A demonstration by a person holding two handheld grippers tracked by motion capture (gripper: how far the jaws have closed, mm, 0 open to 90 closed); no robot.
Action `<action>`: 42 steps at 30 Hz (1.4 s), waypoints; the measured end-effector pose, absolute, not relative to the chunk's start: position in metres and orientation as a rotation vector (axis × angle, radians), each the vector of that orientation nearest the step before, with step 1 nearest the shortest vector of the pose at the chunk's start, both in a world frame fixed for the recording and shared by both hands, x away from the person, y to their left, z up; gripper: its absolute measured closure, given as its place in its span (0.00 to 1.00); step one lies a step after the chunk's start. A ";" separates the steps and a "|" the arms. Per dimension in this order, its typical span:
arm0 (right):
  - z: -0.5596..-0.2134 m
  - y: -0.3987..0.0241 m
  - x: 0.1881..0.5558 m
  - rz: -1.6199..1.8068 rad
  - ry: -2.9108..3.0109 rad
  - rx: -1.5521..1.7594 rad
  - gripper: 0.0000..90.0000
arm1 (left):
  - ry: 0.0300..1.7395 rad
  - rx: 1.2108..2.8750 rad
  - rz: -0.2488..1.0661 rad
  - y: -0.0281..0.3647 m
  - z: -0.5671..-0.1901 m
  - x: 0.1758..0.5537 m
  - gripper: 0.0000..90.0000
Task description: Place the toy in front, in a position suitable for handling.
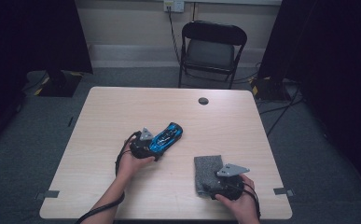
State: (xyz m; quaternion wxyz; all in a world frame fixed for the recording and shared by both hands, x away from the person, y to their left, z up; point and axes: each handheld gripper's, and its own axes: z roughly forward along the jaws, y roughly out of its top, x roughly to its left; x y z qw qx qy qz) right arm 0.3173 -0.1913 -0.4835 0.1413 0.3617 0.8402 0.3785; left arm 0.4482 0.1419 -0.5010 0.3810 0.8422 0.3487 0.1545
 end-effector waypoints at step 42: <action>-0.476 -0.196 0.327 0.986 2.367 1.072 0.55 | 0.893 2.148 0.395 0.142 -0.501 0.447 0.27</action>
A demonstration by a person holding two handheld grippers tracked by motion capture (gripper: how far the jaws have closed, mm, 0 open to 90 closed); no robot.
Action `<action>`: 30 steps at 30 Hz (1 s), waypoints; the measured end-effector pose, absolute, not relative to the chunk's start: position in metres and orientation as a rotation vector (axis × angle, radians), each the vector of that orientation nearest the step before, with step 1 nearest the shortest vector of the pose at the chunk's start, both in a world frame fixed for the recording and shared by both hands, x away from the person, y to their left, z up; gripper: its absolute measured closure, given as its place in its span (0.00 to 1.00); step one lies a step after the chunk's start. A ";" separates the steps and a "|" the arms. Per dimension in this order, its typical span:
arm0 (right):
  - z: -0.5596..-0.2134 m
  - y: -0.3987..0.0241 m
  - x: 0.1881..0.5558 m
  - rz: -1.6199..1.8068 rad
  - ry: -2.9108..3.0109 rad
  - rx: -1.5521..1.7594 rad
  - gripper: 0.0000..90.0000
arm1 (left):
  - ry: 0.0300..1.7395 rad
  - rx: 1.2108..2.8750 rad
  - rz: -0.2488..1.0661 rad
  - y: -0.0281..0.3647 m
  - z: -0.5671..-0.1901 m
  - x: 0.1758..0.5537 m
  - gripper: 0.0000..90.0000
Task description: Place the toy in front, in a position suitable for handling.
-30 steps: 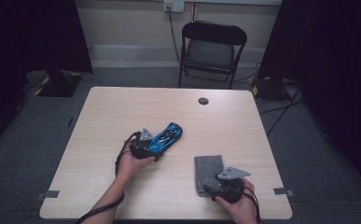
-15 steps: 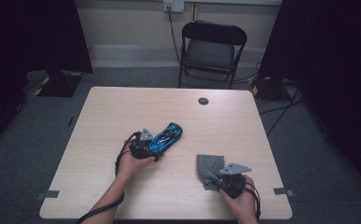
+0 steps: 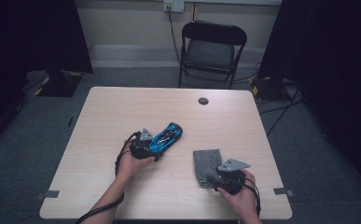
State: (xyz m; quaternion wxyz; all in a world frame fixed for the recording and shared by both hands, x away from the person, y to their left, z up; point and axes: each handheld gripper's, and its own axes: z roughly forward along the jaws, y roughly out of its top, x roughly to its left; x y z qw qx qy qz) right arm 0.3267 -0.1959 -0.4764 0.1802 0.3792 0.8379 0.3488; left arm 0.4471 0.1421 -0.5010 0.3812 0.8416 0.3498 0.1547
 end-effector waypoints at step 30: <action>-0.489 -0.211 0.331 1.007 2.242 1.341 0.84 | 0.895 2.148 0.401 0.143 -0.501 0.446 0.27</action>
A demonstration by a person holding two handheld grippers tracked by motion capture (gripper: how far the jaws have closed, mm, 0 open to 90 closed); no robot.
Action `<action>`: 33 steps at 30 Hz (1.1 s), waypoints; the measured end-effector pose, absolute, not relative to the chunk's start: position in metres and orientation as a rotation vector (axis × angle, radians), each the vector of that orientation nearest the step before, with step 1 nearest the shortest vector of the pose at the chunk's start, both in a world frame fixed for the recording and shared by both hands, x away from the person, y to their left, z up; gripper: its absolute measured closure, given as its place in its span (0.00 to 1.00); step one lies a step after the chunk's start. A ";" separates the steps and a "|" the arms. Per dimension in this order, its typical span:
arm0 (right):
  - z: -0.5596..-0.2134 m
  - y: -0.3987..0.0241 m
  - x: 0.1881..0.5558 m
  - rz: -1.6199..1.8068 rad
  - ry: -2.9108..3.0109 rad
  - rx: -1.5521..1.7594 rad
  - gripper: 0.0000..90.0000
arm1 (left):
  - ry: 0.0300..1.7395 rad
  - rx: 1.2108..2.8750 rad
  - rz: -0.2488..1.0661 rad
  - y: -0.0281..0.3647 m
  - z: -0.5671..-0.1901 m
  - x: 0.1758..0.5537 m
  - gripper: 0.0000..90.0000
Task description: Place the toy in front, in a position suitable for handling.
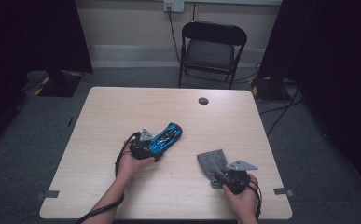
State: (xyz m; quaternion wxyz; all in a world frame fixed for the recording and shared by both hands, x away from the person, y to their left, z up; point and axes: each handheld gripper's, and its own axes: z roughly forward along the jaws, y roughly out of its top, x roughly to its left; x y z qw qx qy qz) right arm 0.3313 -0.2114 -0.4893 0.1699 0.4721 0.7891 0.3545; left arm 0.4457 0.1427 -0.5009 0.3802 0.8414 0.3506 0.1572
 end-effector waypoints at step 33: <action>-0.429 -0.115 0.403 1.178 2.484 1.031 0.89 | 0.893 2.153 0.403 0.143 -0.501 0.445 0.27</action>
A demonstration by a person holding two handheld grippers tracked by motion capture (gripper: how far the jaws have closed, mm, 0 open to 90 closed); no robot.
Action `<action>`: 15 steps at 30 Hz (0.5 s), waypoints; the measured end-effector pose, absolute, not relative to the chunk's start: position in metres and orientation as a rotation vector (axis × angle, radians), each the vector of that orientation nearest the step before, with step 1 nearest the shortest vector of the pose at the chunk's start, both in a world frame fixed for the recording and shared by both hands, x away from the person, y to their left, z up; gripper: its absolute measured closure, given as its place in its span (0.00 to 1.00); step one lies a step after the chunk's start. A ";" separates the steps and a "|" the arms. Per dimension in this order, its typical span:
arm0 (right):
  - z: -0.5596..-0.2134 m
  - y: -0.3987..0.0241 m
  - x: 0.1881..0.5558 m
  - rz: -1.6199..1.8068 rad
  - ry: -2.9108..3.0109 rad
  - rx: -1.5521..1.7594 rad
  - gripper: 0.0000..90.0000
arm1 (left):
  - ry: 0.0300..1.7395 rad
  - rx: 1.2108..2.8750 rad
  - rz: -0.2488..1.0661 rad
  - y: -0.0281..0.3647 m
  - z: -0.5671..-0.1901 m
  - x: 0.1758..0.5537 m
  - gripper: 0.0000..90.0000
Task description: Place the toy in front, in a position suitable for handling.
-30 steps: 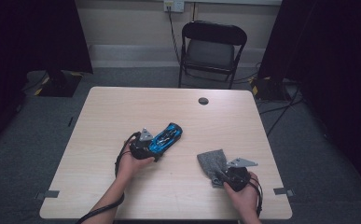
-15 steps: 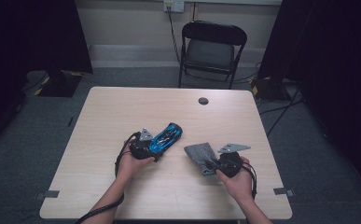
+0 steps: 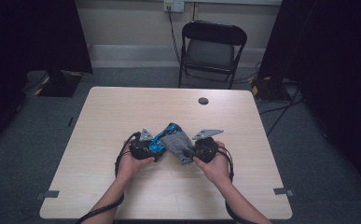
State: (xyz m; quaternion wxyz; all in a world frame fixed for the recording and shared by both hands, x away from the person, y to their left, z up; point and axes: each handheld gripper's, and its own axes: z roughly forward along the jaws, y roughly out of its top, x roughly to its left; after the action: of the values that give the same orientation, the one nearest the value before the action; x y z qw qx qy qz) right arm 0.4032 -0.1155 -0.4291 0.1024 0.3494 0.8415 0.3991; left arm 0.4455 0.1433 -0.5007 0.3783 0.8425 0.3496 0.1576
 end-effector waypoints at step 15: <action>-0.427 -0.075 0.412 1.123 2.531 0.924 0.89 | 0.900 2.145 0.409 0.144 -0.501 0.444 0.27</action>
State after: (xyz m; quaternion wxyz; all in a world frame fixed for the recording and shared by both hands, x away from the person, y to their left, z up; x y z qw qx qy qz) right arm 0.4122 -0.0748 -0.4269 0.1109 0.3145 0.8618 0.3823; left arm 0.4438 0.1438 -0.5009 0.3801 0.8400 0.3526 0.1602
